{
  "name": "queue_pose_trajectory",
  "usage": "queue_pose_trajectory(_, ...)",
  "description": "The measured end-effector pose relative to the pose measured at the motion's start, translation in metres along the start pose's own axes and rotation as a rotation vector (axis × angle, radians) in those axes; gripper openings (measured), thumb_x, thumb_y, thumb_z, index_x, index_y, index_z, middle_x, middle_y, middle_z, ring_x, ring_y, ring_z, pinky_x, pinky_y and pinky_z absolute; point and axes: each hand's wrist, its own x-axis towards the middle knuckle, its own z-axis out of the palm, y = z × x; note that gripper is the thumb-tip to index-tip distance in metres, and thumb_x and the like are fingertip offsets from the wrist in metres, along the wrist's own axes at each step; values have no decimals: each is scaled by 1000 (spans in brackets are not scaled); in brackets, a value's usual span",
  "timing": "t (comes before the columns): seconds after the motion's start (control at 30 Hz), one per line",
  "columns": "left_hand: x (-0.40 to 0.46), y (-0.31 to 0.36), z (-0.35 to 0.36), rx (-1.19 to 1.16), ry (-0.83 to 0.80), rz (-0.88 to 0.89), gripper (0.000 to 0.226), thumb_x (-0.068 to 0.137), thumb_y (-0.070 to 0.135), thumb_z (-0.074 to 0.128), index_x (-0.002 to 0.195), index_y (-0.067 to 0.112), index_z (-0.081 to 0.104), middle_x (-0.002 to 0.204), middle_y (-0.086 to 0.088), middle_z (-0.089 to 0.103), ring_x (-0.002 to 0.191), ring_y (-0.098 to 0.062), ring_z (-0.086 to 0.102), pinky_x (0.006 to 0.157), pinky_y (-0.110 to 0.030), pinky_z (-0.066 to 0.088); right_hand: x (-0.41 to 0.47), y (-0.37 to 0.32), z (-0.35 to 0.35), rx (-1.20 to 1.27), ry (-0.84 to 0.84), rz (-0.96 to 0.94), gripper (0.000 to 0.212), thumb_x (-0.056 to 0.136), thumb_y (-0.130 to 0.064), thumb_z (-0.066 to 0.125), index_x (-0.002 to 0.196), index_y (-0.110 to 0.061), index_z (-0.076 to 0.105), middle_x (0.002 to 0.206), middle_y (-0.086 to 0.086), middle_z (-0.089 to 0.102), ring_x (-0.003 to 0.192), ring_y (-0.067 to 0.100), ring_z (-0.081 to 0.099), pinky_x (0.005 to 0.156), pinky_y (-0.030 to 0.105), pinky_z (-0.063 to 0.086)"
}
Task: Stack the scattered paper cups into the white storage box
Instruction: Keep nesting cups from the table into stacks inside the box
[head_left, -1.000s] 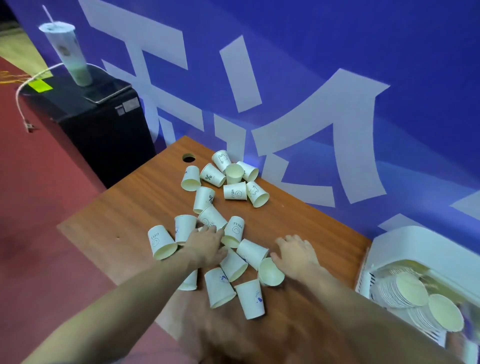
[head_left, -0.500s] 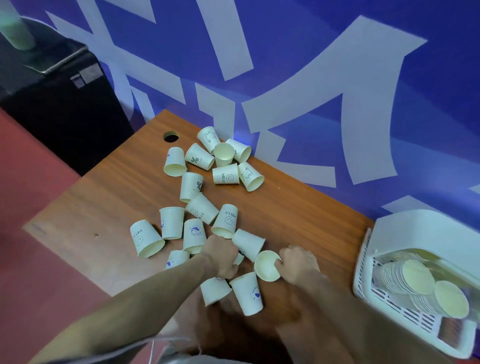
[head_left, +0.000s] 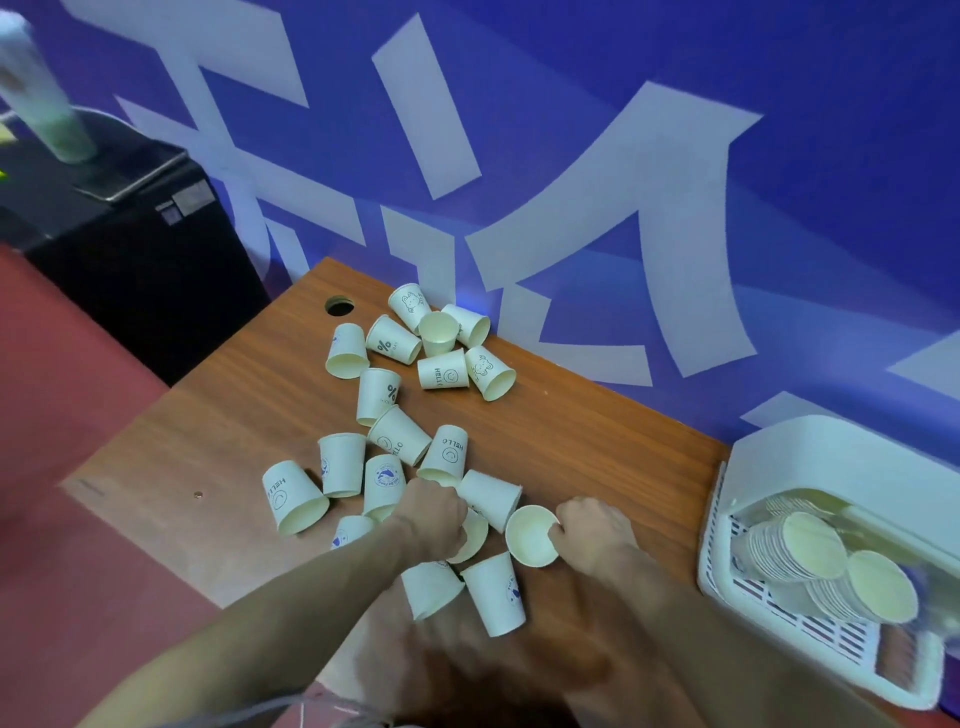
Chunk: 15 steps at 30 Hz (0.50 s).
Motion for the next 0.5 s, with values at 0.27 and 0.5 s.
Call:
queue_pose_trajectory(0.27,-18,2,-27,23,56,-98,28,95,31,41,100,14,63,101,-6,67,87,-26,63,64,-31,37,-27,19,-17,72,90,62,25,88,-28,43,93,-16,64,104,6,68,97,28,62,76,33,43)
queue_pose_trajectory(0.5,-22,15,-62,-366,125,-239,24,92,36,45,88,16,58,89,-2,61,82,-20,59,64,-30,41,-59,55,-48,167,224,146,27,89,-31,44,95,-15,65,99,7,67,93,30,63,72,32,45)
